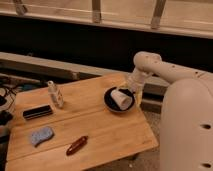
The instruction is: Pick up the ceramic cup
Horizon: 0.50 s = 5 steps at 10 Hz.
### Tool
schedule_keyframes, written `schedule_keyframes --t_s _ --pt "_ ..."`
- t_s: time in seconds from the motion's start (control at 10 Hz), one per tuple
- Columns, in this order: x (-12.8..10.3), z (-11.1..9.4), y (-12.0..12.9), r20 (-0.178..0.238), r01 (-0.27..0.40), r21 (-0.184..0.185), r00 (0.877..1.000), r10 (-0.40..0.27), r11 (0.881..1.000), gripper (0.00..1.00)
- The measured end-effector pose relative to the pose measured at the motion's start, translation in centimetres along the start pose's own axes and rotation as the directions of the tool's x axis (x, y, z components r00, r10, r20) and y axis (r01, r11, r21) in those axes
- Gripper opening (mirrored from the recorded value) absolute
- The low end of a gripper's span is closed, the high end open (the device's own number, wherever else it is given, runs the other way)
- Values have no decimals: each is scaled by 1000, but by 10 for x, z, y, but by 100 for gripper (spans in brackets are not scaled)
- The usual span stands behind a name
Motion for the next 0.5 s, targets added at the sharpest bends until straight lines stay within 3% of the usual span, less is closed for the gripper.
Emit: schedule_keyframes --t_s 0.3,0.5 --pt "4 22 19 -38 20 -38 999 -21 999 85" --pt "0 28 26 -30 46 -99 998 -49 994 85"
